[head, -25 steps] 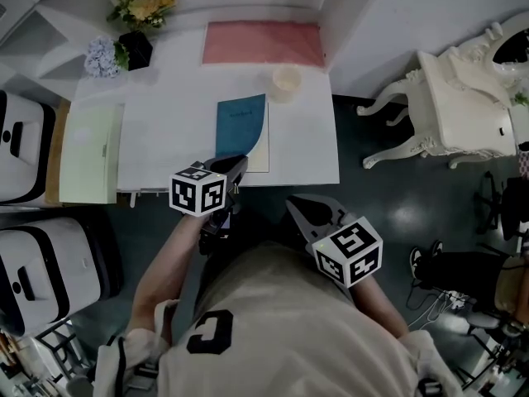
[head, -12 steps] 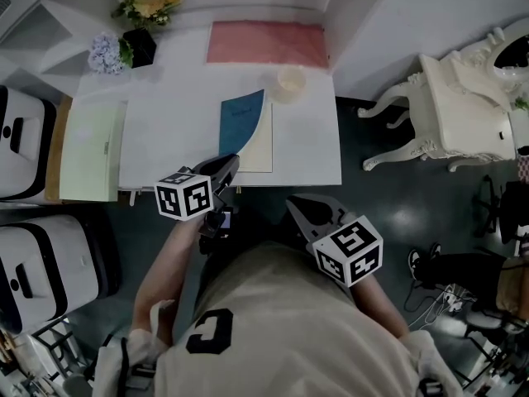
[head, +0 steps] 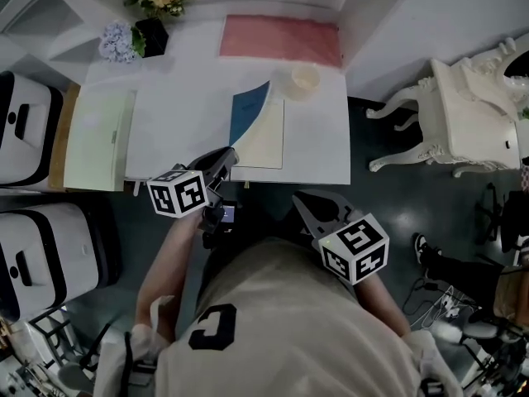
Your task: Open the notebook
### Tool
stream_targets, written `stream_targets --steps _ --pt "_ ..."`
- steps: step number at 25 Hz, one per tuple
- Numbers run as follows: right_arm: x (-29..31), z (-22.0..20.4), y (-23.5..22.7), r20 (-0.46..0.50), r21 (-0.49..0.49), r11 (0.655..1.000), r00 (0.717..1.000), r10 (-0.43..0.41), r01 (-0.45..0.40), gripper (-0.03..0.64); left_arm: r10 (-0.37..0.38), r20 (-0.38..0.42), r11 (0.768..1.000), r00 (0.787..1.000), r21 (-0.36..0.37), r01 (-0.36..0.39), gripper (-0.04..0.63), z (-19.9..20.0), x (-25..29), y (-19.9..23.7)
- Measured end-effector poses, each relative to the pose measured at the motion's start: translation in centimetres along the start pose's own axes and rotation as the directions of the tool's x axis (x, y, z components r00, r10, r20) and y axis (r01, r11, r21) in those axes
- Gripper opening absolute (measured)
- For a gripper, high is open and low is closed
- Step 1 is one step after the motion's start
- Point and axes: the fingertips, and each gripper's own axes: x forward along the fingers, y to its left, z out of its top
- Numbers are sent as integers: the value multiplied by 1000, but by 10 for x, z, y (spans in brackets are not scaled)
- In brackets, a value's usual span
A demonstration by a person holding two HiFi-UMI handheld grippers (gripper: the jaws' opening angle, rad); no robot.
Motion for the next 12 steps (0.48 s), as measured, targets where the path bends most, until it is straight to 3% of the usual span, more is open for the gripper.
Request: stream_targets --steps 12 --pt "20 5 10 -30 -15 999 999 34 -34 21 52 67 997 996 -60 -48 14 11 -24 29"
